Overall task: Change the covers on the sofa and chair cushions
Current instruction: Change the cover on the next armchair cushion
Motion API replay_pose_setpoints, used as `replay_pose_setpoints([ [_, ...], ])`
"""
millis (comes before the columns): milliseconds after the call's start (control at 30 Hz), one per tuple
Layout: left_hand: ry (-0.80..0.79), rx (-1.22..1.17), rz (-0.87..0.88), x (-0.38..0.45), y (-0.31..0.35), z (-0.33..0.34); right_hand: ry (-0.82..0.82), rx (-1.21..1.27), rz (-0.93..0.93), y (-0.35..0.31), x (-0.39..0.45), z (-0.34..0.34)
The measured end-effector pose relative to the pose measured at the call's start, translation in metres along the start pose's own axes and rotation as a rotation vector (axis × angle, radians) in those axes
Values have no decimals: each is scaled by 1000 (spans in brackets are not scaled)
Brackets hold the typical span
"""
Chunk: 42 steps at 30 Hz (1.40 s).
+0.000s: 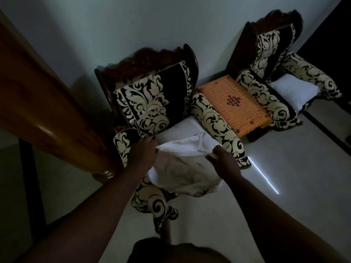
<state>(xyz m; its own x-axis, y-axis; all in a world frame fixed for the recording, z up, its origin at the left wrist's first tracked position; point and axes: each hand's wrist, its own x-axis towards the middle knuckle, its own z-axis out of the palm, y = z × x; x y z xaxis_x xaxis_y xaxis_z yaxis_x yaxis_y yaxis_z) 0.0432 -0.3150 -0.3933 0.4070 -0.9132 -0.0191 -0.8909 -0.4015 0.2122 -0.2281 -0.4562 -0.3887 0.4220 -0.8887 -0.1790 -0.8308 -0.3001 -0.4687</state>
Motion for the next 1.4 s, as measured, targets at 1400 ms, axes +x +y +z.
replay_pose_setpoints([
  [1400,238,-902,-931,45,76,33,-252,7,-412,18,193,-50],
])
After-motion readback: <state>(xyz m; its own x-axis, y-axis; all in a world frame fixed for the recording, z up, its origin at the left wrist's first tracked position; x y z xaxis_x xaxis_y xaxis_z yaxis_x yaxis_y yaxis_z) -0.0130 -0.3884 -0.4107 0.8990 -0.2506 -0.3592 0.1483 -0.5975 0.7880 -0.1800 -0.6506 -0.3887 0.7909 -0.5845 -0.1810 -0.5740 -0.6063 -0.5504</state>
